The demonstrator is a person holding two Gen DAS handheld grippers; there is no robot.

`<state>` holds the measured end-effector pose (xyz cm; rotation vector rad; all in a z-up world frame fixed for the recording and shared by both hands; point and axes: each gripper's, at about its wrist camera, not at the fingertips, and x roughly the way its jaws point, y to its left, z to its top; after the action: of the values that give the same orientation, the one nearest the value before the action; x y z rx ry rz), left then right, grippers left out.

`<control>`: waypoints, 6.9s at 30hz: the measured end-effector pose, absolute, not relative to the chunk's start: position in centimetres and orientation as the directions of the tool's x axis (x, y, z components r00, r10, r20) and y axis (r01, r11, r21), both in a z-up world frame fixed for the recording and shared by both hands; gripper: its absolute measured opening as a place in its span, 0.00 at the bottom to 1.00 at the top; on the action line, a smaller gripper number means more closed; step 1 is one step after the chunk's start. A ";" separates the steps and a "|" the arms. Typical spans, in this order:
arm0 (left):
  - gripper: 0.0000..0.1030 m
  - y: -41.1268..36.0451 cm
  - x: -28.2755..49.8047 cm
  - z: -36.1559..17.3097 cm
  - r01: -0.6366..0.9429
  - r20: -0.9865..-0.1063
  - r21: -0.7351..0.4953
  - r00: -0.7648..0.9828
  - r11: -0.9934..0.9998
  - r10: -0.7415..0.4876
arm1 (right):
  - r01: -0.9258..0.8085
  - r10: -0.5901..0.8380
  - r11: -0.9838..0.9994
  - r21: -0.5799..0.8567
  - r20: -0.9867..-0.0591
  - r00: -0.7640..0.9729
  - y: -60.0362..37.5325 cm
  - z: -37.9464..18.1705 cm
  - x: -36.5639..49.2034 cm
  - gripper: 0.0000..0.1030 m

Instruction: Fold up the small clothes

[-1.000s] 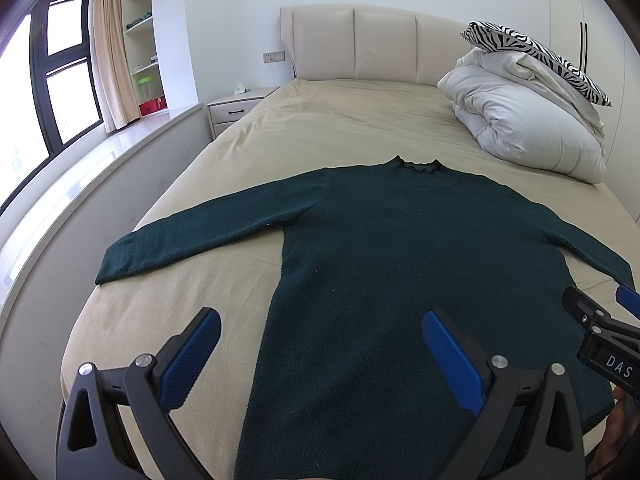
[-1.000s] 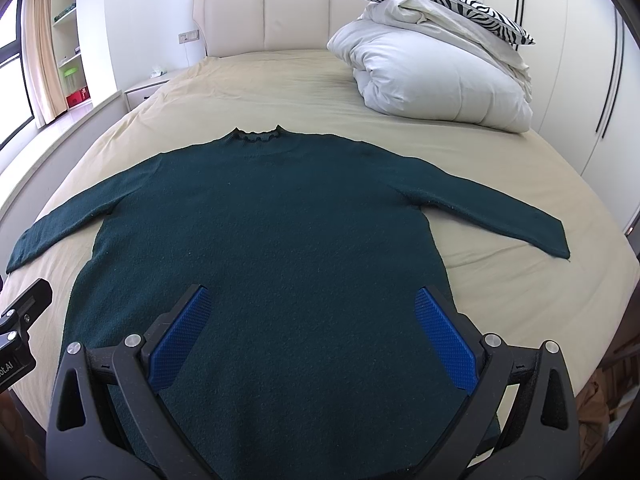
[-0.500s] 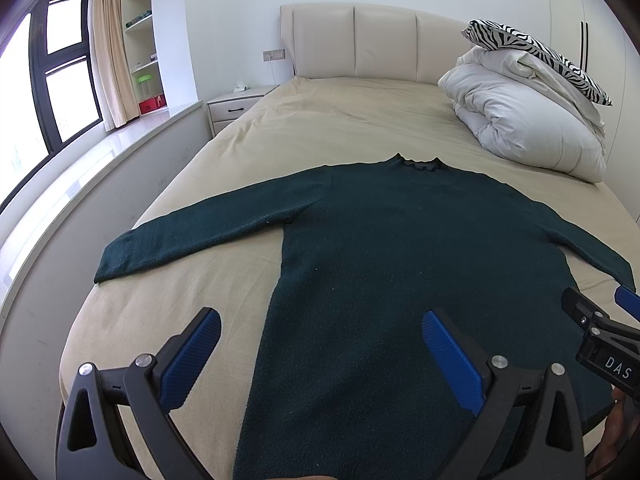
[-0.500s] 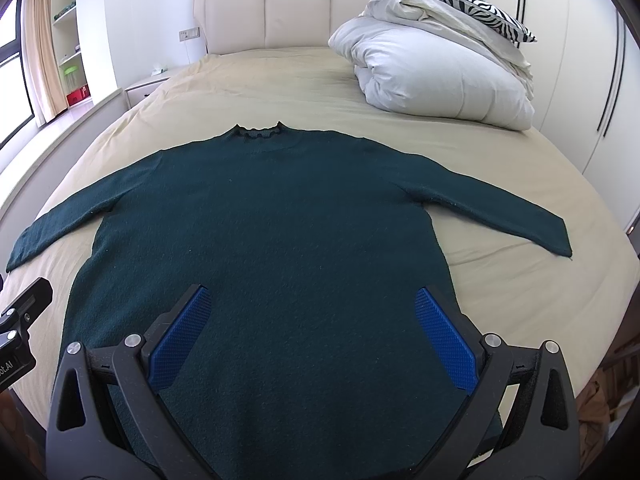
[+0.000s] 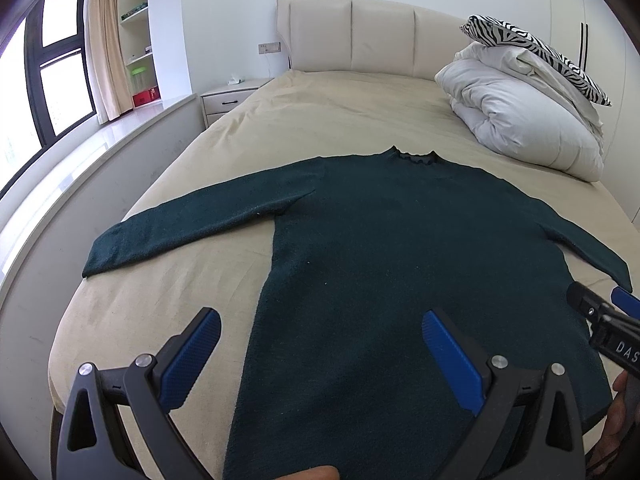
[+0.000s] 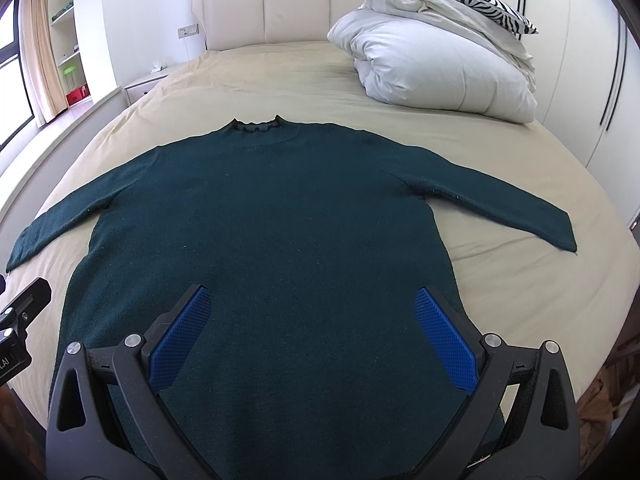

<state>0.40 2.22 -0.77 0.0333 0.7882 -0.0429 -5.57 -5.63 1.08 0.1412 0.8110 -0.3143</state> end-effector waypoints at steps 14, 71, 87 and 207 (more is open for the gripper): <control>1.00 -0.8 4.9 -5.1 0.182 -0.770 -0.330 0.516 0.926 -0.376 | 0.629 -0.134 0.562 0.538 -0.691 0.711 -34.5 -4.6 -10.5 1.00; 0.82 -11.6 25.2 -10.6 0.202 -0.729 -0.571 0.323 0.796 -0.604 | 0.287 0.194 0.719 0.633 -0.579 0.792 -29.9 -9.6 0.9 0.59; 0.07 -9.3 27.5 -7.1 0.221 -0.708 -0.499 0.453 0.838 -0.541 | 0.331 0.262 0.451 0.829 -0.477 0.839 -37.5 -12.5 1.3 0.58; 0.09 24.8 18.4 -4.3 -0.232 -0.541 -0.693 0.793 0.682 -0.280 | 0.142 0.170 0.857 0.495 -0.533 0.829 -18.3 -0.8 -4.8 0.93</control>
<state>18.39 24.85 -4.34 -0.8361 0.6746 -0.0293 -4.82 -18.33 -0.79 0.5492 0.6013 0.0157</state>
